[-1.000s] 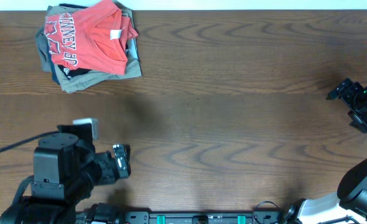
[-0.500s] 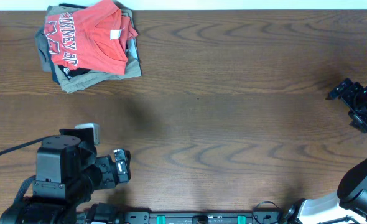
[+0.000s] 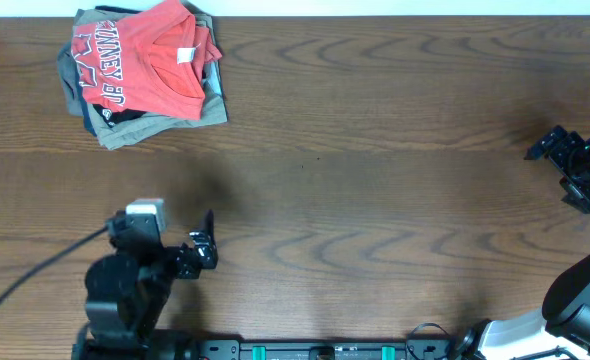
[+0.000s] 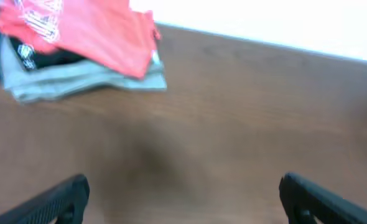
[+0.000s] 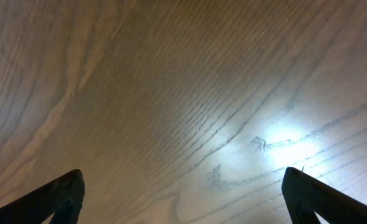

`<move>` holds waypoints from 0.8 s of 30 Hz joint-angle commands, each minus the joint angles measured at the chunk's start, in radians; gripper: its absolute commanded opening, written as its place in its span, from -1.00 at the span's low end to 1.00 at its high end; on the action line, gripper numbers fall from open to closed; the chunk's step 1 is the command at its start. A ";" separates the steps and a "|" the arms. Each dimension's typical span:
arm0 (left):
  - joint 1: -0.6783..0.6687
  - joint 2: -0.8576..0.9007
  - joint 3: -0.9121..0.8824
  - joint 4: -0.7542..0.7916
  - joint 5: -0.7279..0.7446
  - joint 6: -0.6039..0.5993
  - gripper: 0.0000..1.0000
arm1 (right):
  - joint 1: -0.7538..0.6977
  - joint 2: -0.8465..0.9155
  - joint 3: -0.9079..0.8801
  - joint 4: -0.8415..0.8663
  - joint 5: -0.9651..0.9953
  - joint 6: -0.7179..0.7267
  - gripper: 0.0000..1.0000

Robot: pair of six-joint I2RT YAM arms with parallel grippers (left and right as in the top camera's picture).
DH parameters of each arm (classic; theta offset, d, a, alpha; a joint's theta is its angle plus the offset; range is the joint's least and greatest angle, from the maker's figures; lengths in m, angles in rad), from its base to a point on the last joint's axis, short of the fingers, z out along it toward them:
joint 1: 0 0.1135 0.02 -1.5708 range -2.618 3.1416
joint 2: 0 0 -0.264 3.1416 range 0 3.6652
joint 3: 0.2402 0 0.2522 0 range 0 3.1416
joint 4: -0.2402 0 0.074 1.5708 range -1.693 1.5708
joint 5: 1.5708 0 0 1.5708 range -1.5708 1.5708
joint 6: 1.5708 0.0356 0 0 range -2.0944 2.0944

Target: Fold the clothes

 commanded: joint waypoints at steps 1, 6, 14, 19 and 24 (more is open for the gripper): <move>0.048 -0.117 -0.125 0.116 -0.015 0.022 0.96 | -0.008 -0.018 0.010 0.000 0.010 -0.001 0.99; 0.072 -0.195 -0.246 0.257 -0.016 0.022 0.96 | -0.008 -0.018 0.010 0.000 0.010 -0.001 0.99; 0.102 -0.294 -0.402 0.453 -0.016 0.022 0.96 | -0.008 -0.018 0.010 0.000 0.010 -0.001 0.99; 0.105 -0.293 -0.477 0.598 -0.016 0.022 0.96 | -0.008 -0.018 0.010 0.000 0.010 -0.001 0.99; 0.120 -0.293 -0.531 0.664 -0.016 0.022 0.96 | -0.008 -0.018 0.010 0.000 0.010 -0.001 0.99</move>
